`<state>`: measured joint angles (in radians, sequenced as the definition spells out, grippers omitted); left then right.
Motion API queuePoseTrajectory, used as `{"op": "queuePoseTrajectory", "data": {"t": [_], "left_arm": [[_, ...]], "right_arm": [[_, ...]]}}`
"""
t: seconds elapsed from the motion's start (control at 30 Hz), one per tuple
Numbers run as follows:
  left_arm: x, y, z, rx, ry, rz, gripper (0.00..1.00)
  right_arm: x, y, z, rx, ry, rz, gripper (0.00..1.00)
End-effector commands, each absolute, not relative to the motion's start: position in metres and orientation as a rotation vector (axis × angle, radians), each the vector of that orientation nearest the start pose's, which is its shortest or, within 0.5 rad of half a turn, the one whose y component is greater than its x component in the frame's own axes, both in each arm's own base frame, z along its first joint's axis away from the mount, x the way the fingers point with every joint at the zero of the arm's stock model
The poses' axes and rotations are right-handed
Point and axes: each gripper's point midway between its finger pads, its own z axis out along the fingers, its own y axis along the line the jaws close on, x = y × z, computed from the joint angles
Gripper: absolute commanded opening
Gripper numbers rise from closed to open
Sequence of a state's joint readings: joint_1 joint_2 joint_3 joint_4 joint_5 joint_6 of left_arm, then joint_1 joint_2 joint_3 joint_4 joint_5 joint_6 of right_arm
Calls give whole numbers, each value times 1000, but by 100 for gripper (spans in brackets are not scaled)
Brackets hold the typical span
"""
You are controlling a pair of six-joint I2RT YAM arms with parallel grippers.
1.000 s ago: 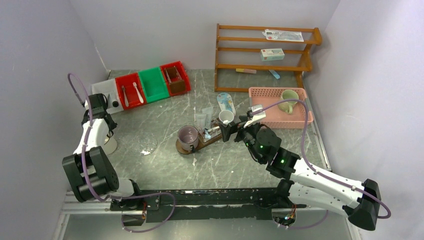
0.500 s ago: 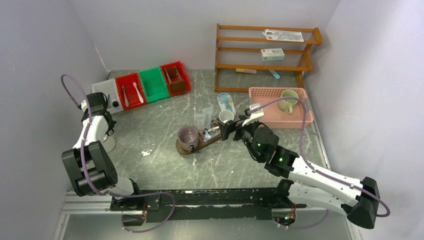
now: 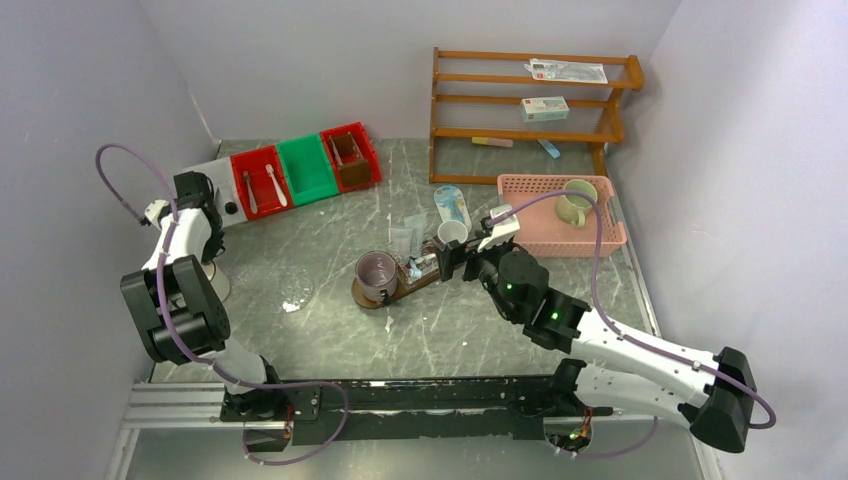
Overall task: Prepare toiletry sets of a toothbrush and toothpaste on the tray
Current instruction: Place the cup on the tray.
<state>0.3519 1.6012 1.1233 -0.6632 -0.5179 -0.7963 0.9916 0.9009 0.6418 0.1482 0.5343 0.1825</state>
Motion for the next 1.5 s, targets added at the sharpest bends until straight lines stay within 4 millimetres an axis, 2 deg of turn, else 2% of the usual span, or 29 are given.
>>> {"op": "queuePoseTrajectory", "data": {"t": [0.0,0.23,0.97,1.07,1.47], "left_arm": [[274,179,86,-1690,1988,674,5],[265,181,91,-1751,1878,692,8],[299,193,109,-1800,1735,623,7],[299,193,110,-1805,1736,628,9],[292,189,109,-1804,1762,626,34]], "right_arm": [[254,232,262,-252,1646,430,100],[255,233,259,-256,1651,422,100],[257,233,257,-265,1656,403,100],[257,233,257,-262,1654,402,100],[257,233,259,-260,1654,399,100]]}}
